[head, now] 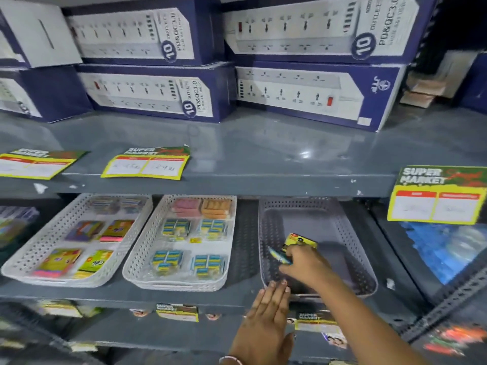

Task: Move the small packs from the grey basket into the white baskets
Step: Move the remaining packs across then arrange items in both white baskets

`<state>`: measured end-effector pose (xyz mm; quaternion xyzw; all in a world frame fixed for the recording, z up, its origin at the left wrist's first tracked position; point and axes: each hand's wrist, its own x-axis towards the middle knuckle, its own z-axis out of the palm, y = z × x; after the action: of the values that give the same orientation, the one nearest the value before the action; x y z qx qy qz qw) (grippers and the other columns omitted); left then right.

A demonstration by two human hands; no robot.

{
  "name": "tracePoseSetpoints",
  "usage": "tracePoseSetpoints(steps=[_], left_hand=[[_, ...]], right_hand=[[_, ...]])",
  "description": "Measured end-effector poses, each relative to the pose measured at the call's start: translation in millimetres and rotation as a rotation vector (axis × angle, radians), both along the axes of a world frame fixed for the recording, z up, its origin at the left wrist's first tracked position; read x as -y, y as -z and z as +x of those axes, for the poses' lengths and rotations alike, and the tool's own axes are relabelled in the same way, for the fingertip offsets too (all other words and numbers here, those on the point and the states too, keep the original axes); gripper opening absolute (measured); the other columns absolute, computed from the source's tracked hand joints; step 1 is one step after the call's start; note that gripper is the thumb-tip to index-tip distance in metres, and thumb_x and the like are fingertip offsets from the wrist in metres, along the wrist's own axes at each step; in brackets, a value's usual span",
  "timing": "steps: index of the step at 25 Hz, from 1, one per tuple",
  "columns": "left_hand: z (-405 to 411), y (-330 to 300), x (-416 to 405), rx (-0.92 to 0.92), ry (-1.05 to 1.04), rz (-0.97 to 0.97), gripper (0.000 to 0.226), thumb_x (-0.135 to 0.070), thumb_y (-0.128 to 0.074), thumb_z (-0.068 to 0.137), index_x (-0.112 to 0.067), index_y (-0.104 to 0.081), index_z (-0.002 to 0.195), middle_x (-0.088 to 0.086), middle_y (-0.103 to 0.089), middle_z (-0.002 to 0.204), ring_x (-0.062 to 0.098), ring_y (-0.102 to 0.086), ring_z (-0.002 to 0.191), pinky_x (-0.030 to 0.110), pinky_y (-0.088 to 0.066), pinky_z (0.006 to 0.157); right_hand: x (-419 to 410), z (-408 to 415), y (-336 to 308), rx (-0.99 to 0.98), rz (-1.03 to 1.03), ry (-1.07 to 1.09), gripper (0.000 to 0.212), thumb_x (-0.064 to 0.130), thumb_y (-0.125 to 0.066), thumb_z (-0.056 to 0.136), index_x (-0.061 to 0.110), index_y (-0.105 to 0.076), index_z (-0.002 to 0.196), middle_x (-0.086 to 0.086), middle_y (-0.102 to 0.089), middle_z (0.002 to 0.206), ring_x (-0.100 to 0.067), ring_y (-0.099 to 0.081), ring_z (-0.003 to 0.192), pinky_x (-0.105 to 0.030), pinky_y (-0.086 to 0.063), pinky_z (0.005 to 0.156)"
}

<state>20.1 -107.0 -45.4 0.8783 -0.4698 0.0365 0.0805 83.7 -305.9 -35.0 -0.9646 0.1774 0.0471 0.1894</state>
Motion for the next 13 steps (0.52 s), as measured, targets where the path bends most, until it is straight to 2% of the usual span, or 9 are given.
tracePoseSetpoints(steps=[2, 4, 7, 9, 11, 13], left_hand=[[4, 0, -13, 0.014, -0.05, -0.037, 0.075, -0.054, -0.069, 0.072, -0.007, -0.06, 0.13, 0.005, -0.052, 0.141, 0.023, -0.05, 0.128, 0.032, -0.029, 0.104], [12, 2, -33, 0.043, -0.093, -0.072, 0.073, -0.05, -0.065, 0.079, -0.004, -0.055, 0.134, 0.006, -0.047, 0.145, 0.026, -0.044, 0.133, 0.033, -0.029, 0.106], [30, 3, -68, 0.061, -0.164, -0.118, 0.072, -0.043, -0.063, 0.083, -0.001, -0.048, 0.139, 0.009, -0.041, 0.149, 0.029, -0.038, 0.136, 0.035, -0.027, 0.107], [40, -2, -90, 0.033, -0.226, -0.108, 0.074, -0.042, -0.068, 0.081, 0.0, -0.048, 0.139, 0.009, -0.042, 0.148, 0.03, -0.04, 0.134, 0.038, -0.032, 0.108], [51, -9, -118, -0.017, -0.288, -0.072, 0.074, -0.044, -0.066, 0.083, -0.002, -0.047, 0.14, 0.009, -0.042, 0.148, 0.029, -0.041, 0.134, 0.042, -0.043, 0.103], [61, -9, -136, -0.025, -0.314, -0.064, 0.075, -0.044, -0.055, 0.09, -0.003, -0.033, 0.148, 0.006, -0.023, 0.157, 0.027, -0.023, 0.143, 0.044, -0.031, 0.112]], right_hand=[[14, 0, 2, 0.14, 0.13, 0.099, 0.018, 0.029, -0.066, 0.079, 0.016, -0.068, 0.091, -0.005, -0.068, 0.079, -0.024, -0.063, 0.072, -0.028, -0.045, 0.061], [26, 0, -2, 0.246, 0.377, 0.216, 0.011, 0.016, -0.069, 0.082, 0.014, -0.07, 0.093, 0.0, -0.065, 0.075, -0.019, -0.06, 0.066, -0.028, -0.045, 0.061], [29, 3, -17, 0.363, 0.695, 0.336, 0.017, 0.004, -0.07, 0.082, 0.007, -0.068, 0.1, 0.001, -0.069, 0.078, -0.011, -0.06, 0.062, -0.023, -0.05, 0.057], [12, 11, -36, 0.416, 0.844, 0.341, 0.017, 0.001, -0.068, 0.083, 0.006, -0.066, 0.1, -0.006, -0.07, 0.083, -0.012, -0.063, 0.062, -0.021, -0.052, 0.052], [-25, 33, -53, 0.426, 0.984, 0.286, 0.016, -0.004, -0.065, 0.083, 0.006, -0.065, 0.095, -0.007, -0.069, 0.082, -0.009, -0.065, 0.055, -0.018, -0.054, 0.048], [-66, 53, -63, 0.385, 1.026, 0.195, 0.017, -0.009, -0.064, 0.082, 0.006, -0.065, 0.089, -0.005, -0.067, 0.077, -0.004, -0.064, 0.051, -0.016, -0.053, 0.045]])
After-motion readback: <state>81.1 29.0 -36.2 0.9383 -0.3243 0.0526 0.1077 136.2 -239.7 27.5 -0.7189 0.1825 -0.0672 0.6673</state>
